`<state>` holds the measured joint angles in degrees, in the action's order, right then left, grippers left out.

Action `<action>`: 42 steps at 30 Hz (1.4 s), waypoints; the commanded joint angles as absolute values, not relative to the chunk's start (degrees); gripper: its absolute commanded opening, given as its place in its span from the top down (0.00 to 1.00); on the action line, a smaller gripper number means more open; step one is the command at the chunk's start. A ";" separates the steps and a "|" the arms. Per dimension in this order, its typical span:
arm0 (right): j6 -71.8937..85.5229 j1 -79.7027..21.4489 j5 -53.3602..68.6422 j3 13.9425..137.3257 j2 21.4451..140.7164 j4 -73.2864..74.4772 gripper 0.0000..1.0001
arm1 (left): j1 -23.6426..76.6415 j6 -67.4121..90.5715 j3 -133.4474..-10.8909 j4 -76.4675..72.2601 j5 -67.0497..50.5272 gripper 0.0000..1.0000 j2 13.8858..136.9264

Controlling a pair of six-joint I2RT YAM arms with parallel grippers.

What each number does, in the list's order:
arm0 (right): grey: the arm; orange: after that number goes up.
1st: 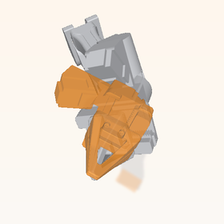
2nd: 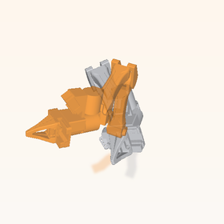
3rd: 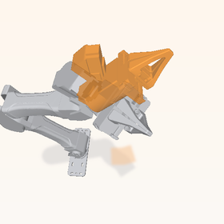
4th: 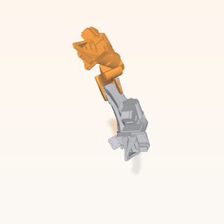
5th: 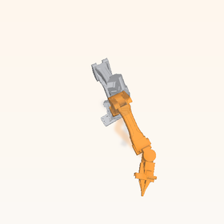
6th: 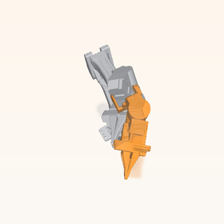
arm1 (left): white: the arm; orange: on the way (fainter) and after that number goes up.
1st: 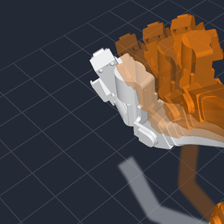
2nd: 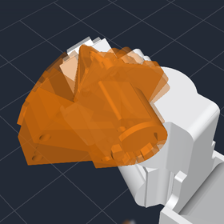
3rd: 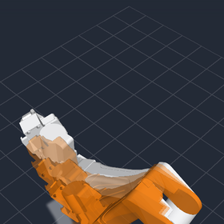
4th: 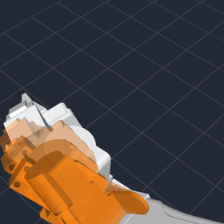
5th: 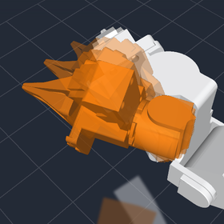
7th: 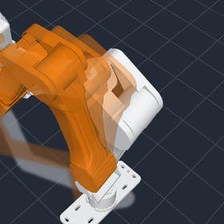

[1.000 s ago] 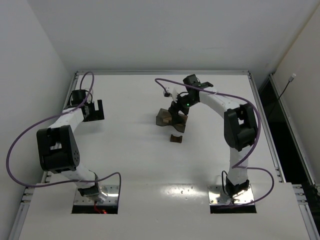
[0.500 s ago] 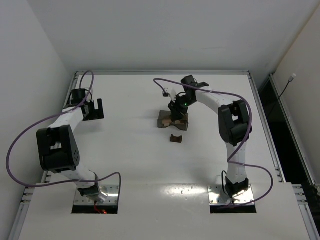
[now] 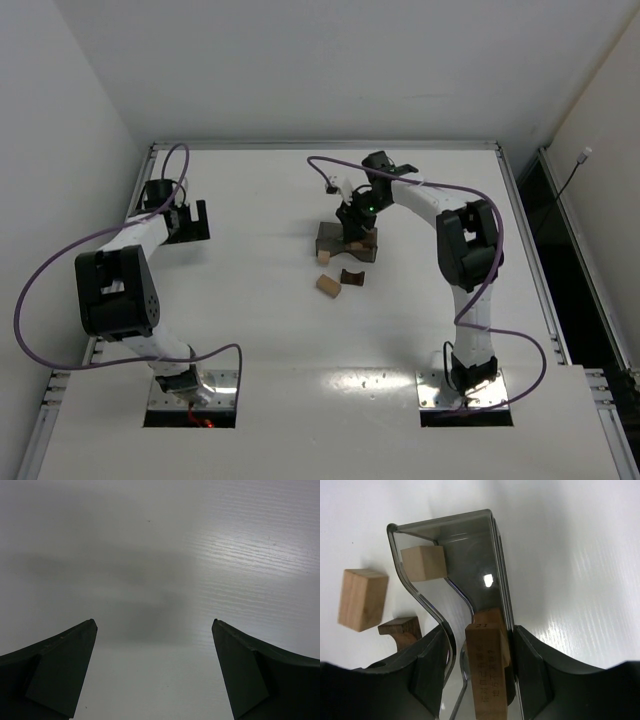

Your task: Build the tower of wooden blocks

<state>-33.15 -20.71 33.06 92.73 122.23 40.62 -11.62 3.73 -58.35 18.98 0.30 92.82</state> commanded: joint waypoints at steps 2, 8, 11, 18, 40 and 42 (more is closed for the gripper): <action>-30.94 -20.39 33.76 93.87 116.46 37.28 1.00 | -12.30 4.66 -59.16 17.76 -0.62 0.01 92.03; -26.46 -22.75 21.91 83.34 106.10 24.63 1.00 | -12.30 4.66 -59.15 17.23 -0.62 0.01 92.02; -25.84 -26.18 11.37 74.29 99.70 14.53 1.00 | -12.30 4.66 -59.15 17.23 -0.62 0.01 92.02; -31.02 -37.07 -14.71 58.12 95.54 -5.84 1.00 | -12.30 4.66 -59.15 17.23 -0.62 0.01 91.49; 0.08 -20.32 -1.34 82.52 103.53 29.25 1.00 | -12.30 4.04 -58.54 14.60 -2.90 0.01 88.68; 0.61 -16.02 7.42 85.15 106.34 32.59 1.00 | -12.30 2.64 -58.54 14.59 -4.47 0.01 88.68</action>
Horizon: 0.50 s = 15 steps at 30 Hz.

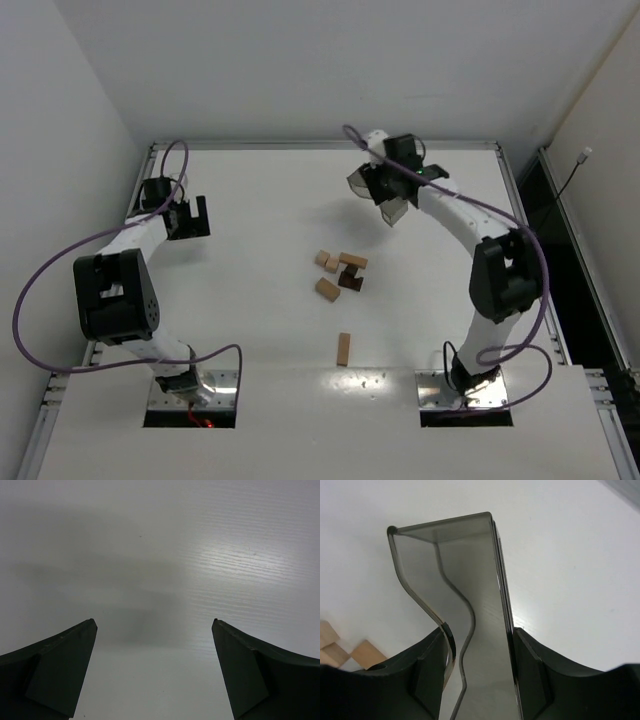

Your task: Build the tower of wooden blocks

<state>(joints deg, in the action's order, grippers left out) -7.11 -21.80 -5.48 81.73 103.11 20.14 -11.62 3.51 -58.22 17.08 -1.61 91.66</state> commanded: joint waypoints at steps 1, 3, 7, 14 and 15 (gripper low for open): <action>0.62 -11.99 9.82 85.17 107.04 33.30 1.00 | -12.30 2.64 -58.54 14.59 -5.18 0.01 88.68; 2.02 -8.45 13.43 86.47 109.32 34.89 1.00 | -12.30 2.64 -58.54 14.59 -5.71 0.01 88.68; 2.02 0.59 22.83 90.61 115.48 37.18 1.00 | -12.30 2.11 -59.67 14.59 -7.12 0.01 88.68; 1.23 11.07 35.15 97.99 122.68 38.41 1.00 | -12.30 1.58 -59.68 14.59 -8.17 0.01 90.43; 1.23 11.77 35.16 98.78 122.70 37.89 1.00 | -12.30 1.58 -59.68 14.59 -8.70 0.01 90.44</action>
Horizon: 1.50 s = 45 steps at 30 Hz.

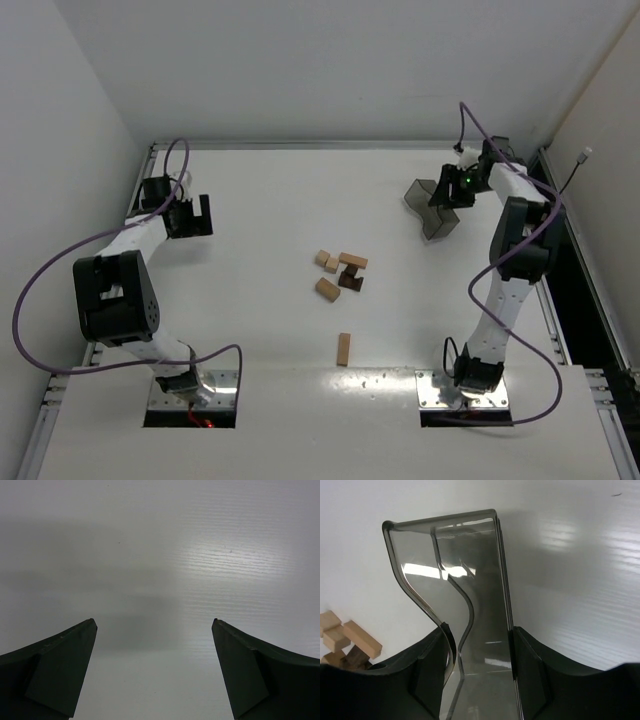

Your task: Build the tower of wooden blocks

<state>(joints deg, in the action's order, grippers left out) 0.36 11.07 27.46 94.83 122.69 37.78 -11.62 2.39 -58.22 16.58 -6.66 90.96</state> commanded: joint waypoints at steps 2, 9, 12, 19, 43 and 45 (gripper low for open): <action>1.23 12.47 38.47 99.32 124.18 37.36 1.00 | -12.30 1.58 -59.68 14.59 -8.70 0.01 90.44; 5.18 15.37 56.59 98.79 130.33 31.48 0.97 | -12.30 1.05 -59.68 15.21 -8.70 0.01 90.44; 6.33 16.61 60.47 100.63 132.89 30.59 0.90 | -12.30 1.05 -59.68 15.73 -8.70 0.01 90.44; 4.93 18.98 55.57 101.68 134.21 33.12 0.18 | -12.30 0.53 -60.29 16.35 -9.23 0.01 90.44; -13.71 10.20 11.26 95.81 119.70 30.50 0.23 | -12.30 1.05 -60.29 16.35 -8.70 0.01 90.97; -14.24 10.20 9.06 95.80 120.23 29.98 0.26 | -12.30 1.05 -60.29 16.35 -8.70 0.01 91.49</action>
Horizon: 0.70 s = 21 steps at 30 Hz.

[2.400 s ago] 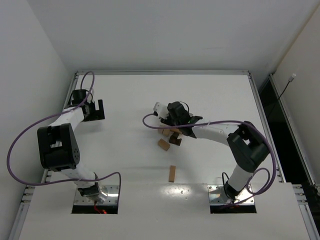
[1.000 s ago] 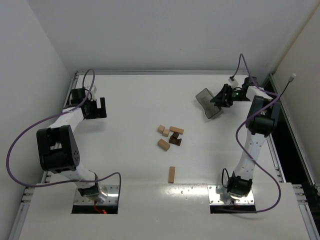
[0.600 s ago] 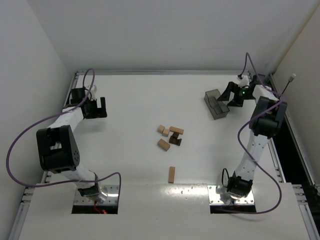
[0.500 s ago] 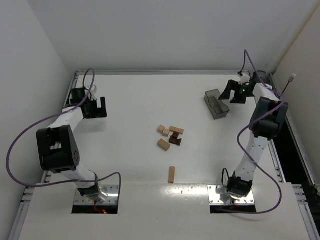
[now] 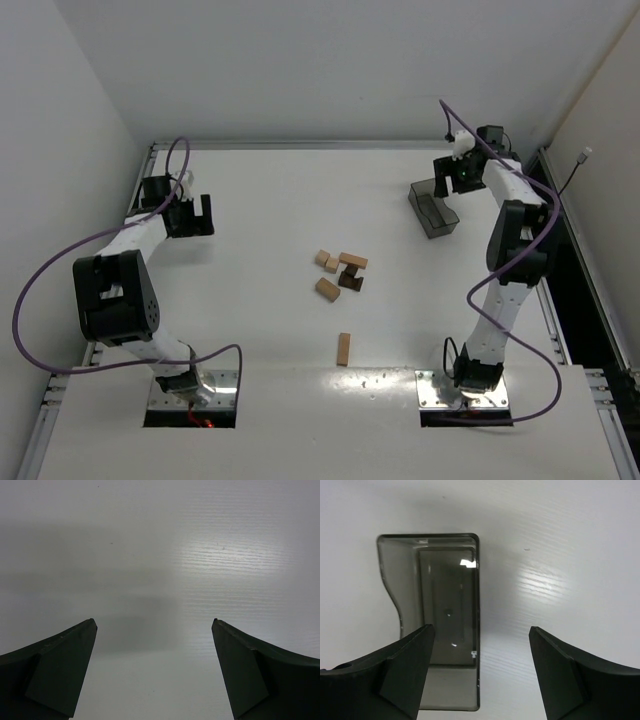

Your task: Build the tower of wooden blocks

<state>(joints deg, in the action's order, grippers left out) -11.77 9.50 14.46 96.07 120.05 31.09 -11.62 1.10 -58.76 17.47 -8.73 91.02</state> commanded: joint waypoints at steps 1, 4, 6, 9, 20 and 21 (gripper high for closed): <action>-14.93 10.20 9.05 95.19 120.76 29.97 0.27 | -12.30 1.05 -60.82 16.35 -8.70 0.01 91.49; -14.94 10.20 8.53 95.19 121.38 29.97 0.35 | -12.30 1.05 -60.82 16.35 -8.09 0.01 91.49; -15.47 10.20 8.53 95.19 122.69 29.97 0.42 | -12.30 1.05 -61.35 16.35 -8.09 0.01 91.49; -16.52 9.67 7.91 95.19 124.18 31.46 0.43 | -12.30 1.05 -61.35 16.35 -7.56 0.01 92.02; -17.23 9.67 8.36 96.86 125.77 33.22 0.87 | -12.30 1.05 -60.82 16.35 -7.56 0.01 92.55; -17.23 9.67 7.48 96.86 126.29 33.22 1.00 | -12.30 1.05 -60.82 16.35 -7.56 0.01 92.55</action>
<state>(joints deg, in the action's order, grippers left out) -17.04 9.82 8.19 95.35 125.69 33.30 -11.62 1.10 -59.51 17.50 -7.51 92.58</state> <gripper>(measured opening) 0.070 0.992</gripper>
